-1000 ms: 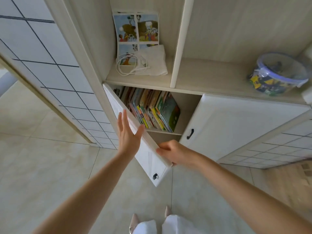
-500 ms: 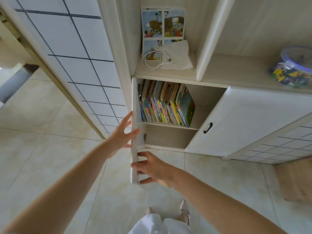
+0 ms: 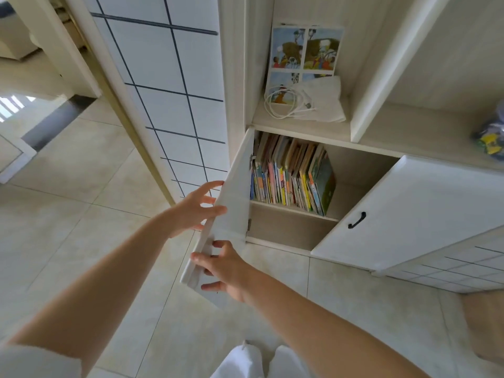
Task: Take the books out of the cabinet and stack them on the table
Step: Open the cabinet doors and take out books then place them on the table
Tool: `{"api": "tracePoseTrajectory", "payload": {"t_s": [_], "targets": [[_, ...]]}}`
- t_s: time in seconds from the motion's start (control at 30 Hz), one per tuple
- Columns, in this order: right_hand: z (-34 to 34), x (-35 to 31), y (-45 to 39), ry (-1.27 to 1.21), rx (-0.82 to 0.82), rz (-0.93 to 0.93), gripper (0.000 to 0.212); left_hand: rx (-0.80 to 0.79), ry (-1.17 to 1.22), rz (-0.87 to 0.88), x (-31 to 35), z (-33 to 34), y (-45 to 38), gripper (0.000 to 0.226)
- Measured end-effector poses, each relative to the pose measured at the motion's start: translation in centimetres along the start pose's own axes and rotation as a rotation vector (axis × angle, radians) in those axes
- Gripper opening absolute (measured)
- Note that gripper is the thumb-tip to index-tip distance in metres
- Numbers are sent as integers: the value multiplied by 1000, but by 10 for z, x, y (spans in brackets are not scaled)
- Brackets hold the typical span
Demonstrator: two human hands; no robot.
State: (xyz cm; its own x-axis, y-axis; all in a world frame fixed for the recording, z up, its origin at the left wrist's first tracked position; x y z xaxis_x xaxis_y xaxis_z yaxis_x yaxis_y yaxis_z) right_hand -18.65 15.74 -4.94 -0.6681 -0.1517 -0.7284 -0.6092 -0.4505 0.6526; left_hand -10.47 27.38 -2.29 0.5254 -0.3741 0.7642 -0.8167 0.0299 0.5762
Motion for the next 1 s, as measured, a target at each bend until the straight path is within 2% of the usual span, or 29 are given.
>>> {"api": "tracePoseTrajectory", "payload": {"t_s": [0.07, 0.17, 0.27, 0.5, 0.57, 0.67, 0.8, 1.0], "targets": [[-2, 0, -2, -15, -8, 1, 65, 67, -75, 32, 3, -2, 0, 54], [-8, 6, -1, -58, -78, 39, 66, 319, -110, 110, 11, -8, -2, 33], [-30, 18, 3, -70, -107, 79, 57, 502, -132, 170, 24, -9, -2, 25], [-153, 37, 14, -90, 97, 152, 33, 635, -447, 169, 43, -2, -8, 38], [-195, 35, 17, -86, 120, 186, 25, 599, -633, 282, 57, 18, -10, 40], [-254, 23, 20, -60, 159, 229, 27, 381, -744, 392, 70, 73, -30, 43], [-324, -7, 12, 8, 225, 221, 31, 234, -609, 273, 76, 146, -76, 44], [-407, -53, -42, 173, 318, 148, 27, 219, -332, 90, 74, 224, -156, 43]]}}
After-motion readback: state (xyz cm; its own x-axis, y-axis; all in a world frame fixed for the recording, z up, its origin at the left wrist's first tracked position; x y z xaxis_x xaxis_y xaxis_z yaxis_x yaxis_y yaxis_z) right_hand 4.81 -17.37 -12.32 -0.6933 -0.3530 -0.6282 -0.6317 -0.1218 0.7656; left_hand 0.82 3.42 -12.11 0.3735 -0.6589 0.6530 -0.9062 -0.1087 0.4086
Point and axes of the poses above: each hand's wrist, its own y-axis away from the middle knuckle, its own z-axis out of the palm, x = y × z, the point moved 4 cm from there along -y, towards the middle knuckle, and after that the axes turned 4 degrees about -z, right-handed, at the moved point
